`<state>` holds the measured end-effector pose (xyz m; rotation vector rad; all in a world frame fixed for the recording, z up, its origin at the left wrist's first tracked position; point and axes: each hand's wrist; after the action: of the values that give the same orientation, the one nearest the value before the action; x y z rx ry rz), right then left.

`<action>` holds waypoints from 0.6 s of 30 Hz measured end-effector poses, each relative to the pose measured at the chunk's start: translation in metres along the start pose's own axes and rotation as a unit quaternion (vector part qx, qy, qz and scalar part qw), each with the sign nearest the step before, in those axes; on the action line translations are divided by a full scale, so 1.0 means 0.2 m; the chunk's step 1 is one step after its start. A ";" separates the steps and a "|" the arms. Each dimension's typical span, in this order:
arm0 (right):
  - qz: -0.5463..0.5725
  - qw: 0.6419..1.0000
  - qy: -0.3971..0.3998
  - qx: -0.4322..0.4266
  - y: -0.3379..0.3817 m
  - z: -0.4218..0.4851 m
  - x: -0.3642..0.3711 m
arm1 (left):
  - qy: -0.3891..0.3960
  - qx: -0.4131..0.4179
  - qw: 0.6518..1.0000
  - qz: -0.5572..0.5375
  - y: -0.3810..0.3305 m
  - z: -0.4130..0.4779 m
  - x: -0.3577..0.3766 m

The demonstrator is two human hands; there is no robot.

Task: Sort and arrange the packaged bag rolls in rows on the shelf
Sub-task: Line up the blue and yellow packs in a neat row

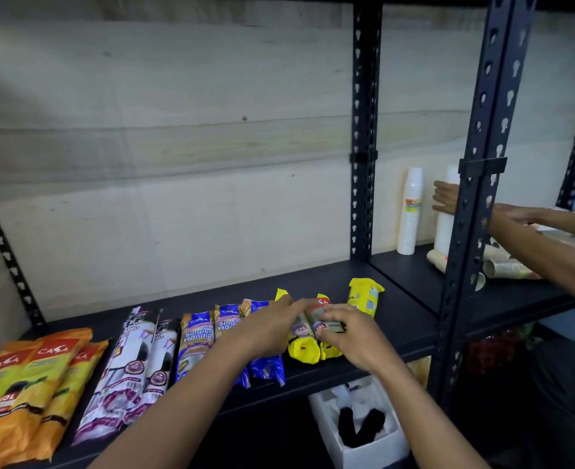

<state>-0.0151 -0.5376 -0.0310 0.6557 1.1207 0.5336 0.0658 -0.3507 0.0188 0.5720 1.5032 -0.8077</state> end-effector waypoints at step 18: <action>-0.102 0.979 -0.174 -0.015 0.00 0.01 -0.02 | -0.173 -0.022 0.981 -0.082 0.05 -0.06 0.16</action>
<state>-0.0152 -0.5398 -0.0275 0.5739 0.8348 0.2472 0.0632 -0.3388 -0.0153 0.2595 1.2535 -0.9451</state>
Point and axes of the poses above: each hand's wrist, its own z-axis towards the middle knuckle, its own x-axis out of the palm, y = z × x
